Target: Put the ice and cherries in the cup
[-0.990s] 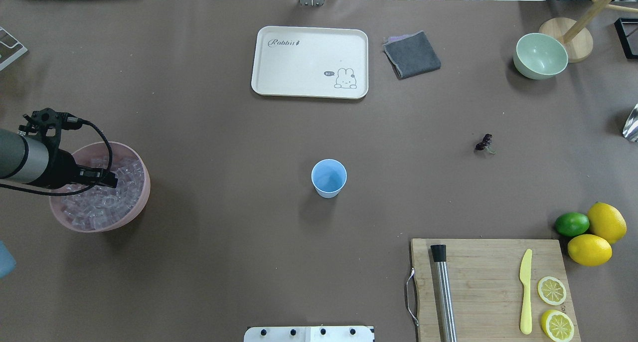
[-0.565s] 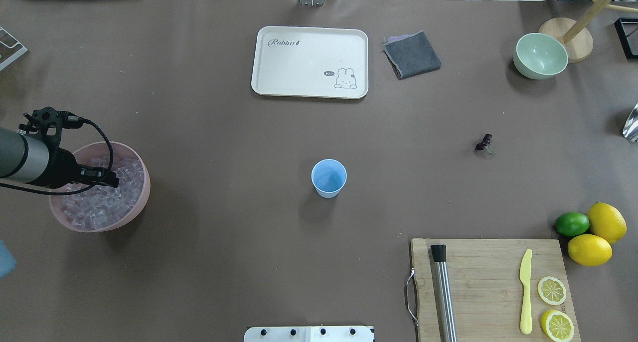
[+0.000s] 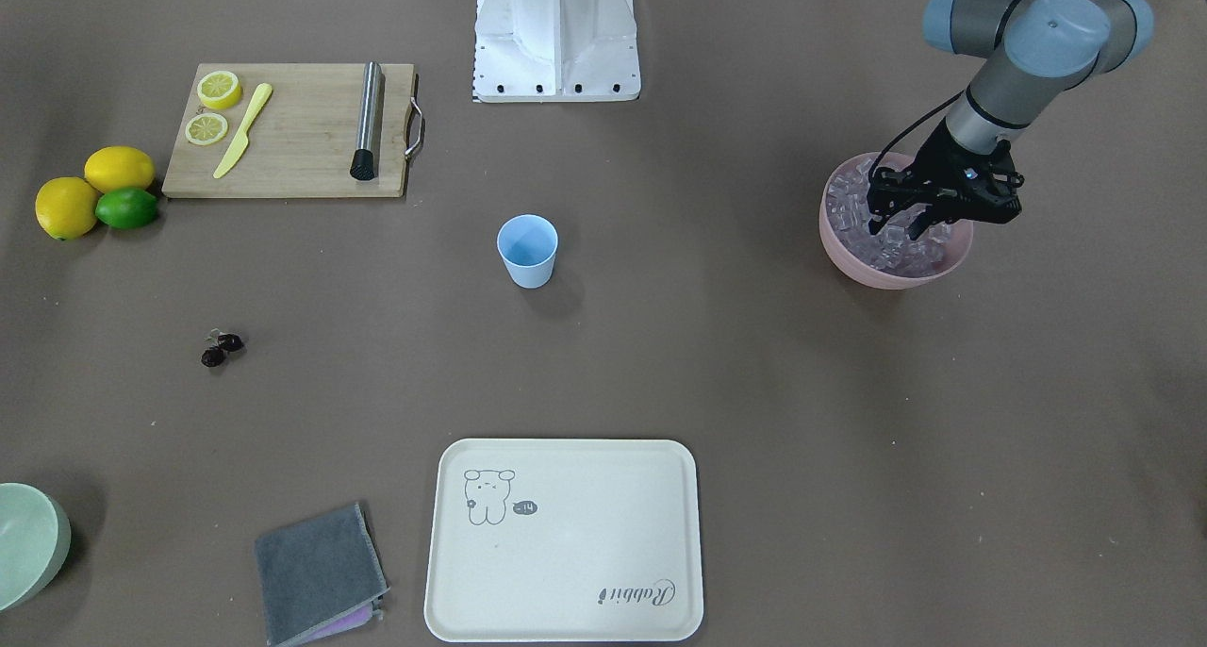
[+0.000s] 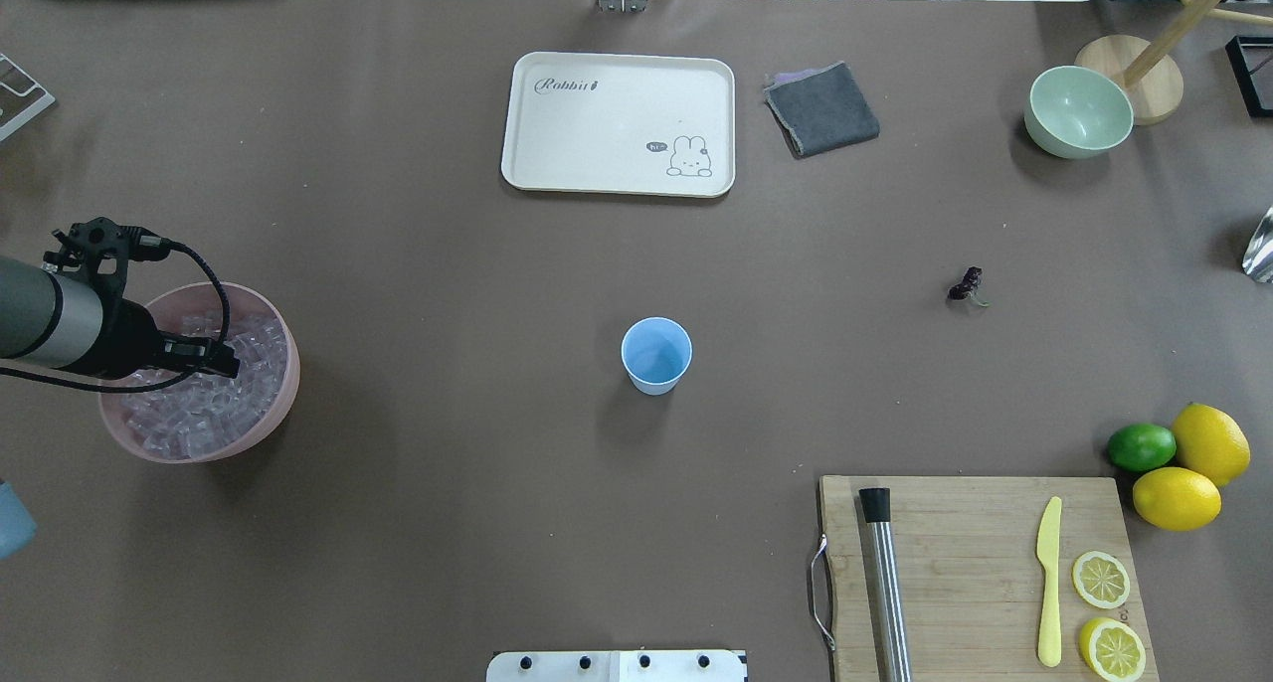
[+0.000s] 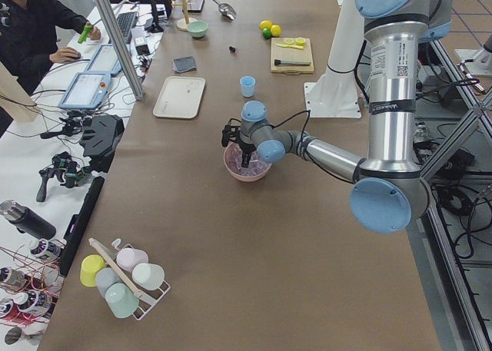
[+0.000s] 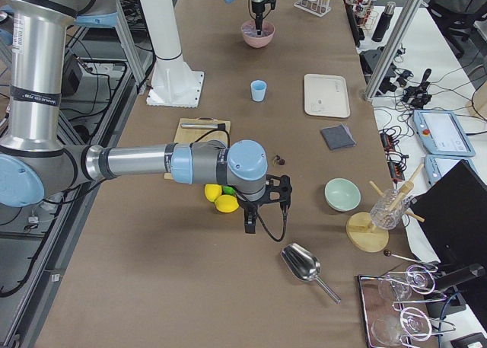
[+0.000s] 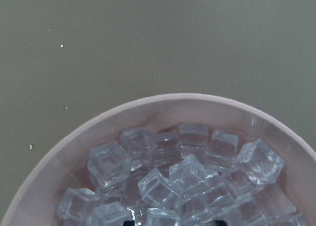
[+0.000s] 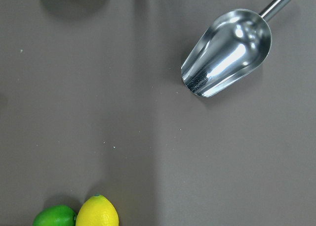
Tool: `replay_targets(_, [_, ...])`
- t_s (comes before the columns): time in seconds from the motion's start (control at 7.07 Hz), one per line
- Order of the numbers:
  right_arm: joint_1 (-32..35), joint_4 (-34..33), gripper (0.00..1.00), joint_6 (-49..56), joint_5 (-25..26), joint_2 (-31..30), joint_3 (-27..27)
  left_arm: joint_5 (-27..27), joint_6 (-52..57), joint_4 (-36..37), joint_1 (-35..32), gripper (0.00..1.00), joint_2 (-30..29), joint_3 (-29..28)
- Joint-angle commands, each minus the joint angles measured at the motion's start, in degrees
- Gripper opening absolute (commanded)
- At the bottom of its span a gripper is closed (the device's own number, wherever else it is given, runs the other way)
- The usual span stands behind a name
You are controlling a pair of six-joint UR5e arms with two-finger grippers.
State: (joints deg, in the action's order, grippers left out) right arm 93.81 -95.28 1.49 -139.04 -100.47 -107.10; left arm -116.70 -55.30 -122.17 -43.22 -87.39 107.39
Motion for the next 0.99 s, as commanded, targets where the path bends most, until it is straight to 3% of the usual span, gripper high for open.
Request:
replay_targets(0.0, [0.06, 0.01, 1.00, 0.00, 0.00, -0.16, -0.03, 0.07, -0.07, 0.00, 0.51, 0.62, -0.23, -0.16])
replay_targets(0.42, [0.14, -0.08, 1.00, 0.00, 0.00, -0.25, -0.03, 0.16, 0.02, 0.00, 0.60, 0.62, -0.15, -0.52])
replay_targets(0.85, [0.23, -0.08, 1.00, 0.00, 0.00, -1.48, -1.96, 0.68, 0.02, 0.00, 0.60, 0.04, 0.03, -0.17])
